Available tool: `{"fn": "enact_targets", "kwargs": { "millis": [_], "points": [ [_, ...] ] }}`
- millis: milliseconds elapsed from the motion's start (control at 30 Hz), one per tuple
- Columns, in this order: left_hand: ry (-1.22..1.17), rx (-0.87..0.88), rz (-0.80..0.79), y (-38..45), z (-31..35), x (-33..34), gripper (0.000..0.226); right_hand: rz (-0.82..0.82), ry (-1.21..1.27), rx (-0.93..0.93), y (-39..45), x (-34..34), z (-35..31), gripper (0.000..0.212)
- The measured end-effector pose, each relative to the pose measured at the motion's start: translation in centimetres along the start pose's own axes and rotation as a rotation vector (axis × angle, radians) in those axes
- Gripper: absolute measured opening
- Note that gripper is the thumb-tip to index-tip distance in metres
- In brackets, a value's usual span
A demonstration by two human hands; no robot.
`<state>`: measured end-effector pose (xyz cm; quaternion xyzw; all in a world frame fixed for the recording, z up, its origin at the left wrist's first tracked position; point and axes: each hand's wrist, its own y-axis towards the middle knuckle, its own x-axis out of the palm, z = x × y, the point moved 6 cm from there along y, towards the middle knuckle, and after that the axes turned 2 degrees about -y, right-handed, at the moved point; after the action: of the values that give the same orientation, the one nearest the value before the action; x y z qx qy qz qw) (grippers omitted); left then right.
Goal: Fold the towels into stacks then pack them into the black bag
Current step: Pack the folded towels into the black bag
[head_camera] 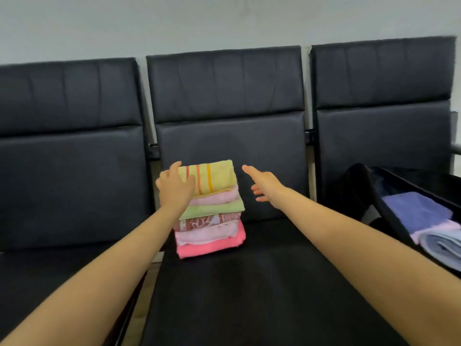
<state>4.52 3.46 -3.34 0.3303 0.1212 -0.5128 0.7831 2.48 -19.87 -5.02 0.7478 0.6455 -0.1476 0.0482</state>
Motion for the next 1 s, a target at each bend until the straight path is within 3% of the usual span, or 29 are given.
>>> {"fn": "enact_targets", "kwargs": {
  "millis": [67, 167, 200, 267, 367, 500, 600, 633, 800, 933, 1000],
  "points": [
    [-0.024, -0.093, -0.028, 1.4, -2.0, 0.1, 0.065, -0.050, 0.051, 0.080, 1.7, 2.1, -0.1, 0.079],
    [-0.064, -0.147, -0.166, 3.4, -4.4, 1.7, 0.062, -0.125, 0.112, 0.181, 3.1, 4.9, -0.4, 0.059],
    [-0.080, -0.120, -0.240, 3.6, -4.6, 2.4, 0.058, -0.132, 0.128, 0.178, 3.3, 5.6, -1.0, 0.061],
    [-0.073, -0.090, -0.328, 3.4, -5.0, 3.3, 0.054, -0.113, 0.122, 0.184, 5.1, 6.2, -1.3, 0.086],
    [-0.075, -0.033, -0.303, 2.9, -5.1, 3.5, 0.045, -0.158, 0.072, 0.231, 6.4, 6.9, -1.0, 0.102],
    [-0.190, -0.047, -0.297, 2.4, -5.8, 3.3, 0.044, -0.136, 0.062, 0.130, 5.3, 8.4, -2.6, 0.084],
    [-0.209, -0.080, -0.300, 2.5, -6.4, 3.0, 0.048, -0.073, -0.082, 0.105, 5.1, 9.4, -3.1, 0.118],
    [-0.206, -0.094, -0.310, 2.5, -6.5, 2.9, 0.048, -0.059, -0.168, 0.083, 4.7, 9.5, -3.5, 0.119],
    [-0.207, -0.091, -0.379, 1.8, -6.2, 2.1, 0.047, 0.061, -0.487, -0.014, 4.3, 8.8, -4.5, 0.088],
    [-0.223, -0.092, -0.404, 1.4, -6.3, 1.7, 0.044, -0.093, -0.147, 0.012, 4.4, 9.3, -3.7, 0.076],
    [-0.245, -0.087, -0.422, 1.3, -6.5, 1.5, 0.045, -0.076, -0.116, -0.003, 4.3, 9.2, -3.7, 0.071]
  ]
}}
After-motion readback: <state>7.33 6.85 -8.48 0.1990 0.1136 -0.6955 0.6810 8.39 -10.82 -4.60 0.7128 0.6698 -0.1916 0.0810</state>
